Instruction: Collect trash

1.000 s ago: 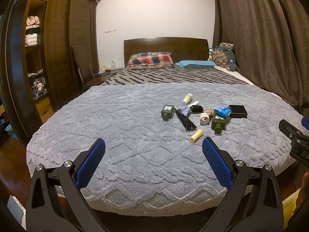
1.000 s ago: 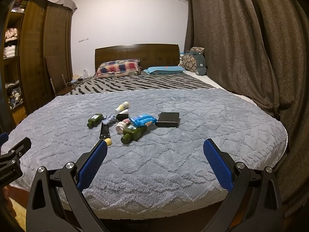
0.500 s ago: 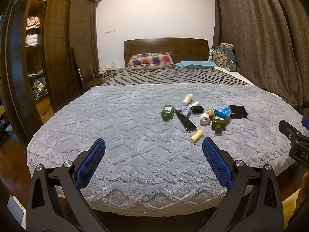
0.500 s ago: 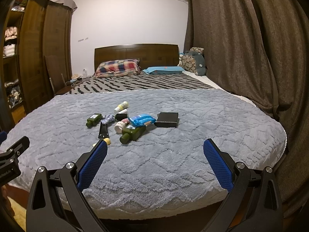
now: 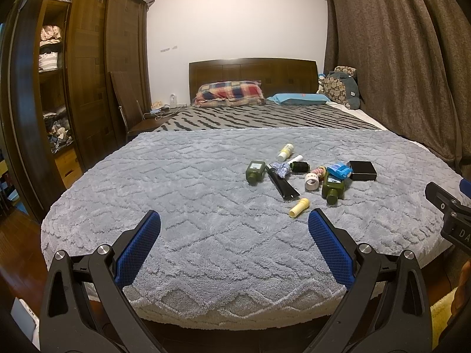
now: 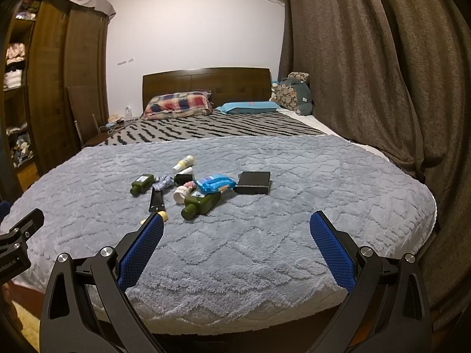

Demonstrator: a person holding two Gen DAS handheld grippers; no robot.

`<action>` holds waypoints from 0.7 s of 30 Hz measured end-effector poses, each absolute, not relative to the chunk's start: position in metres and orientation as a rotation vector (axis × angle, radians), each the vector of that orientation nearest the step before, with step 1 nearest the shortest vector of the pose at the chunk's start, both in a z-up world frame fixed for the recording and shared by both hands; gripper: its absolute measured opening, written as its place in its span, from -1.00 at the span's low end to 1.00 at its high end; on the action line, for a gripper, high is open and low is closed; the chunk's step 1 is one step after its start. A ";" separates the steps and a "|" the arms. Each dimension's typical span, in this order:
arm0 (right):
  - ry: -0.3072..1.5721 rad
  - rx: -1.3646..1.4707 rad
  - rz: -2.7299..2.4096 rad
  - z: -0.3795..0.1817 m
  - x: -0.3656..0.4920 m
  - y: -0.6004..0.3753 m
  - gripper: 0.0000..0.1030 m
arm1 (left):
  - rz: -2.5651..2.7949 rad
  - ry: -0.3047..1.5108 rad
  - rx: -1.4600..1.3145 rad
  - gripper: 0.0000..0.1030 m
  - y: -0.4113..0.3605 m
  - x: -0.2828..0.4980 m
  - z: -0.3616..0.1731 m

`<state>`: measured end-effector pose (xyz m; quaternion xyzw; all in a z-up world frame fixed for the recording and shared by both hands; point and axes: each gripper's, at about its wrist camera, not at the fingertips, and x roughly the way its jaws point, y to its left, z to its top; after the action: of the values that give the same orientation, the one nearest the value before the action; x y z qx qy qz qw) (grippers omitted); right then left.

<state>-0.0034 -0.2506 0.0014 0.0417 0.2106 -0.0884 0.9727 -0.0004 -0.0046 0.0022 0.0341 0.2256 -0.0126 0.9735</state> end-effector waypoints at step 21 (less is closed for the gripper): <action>0.468 0.092 -0.194 -0.006 0.038 -0.265 0.94 | -0.073 0.505 0.060 0.84 -0.010 0.044 0.005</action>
<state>0.0376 -0.2653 -0.0062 0.0454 0.2312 -0.0960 0.9671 0.0436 -0.0095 0.0051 0.0299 0.2497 -0.0360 0.9672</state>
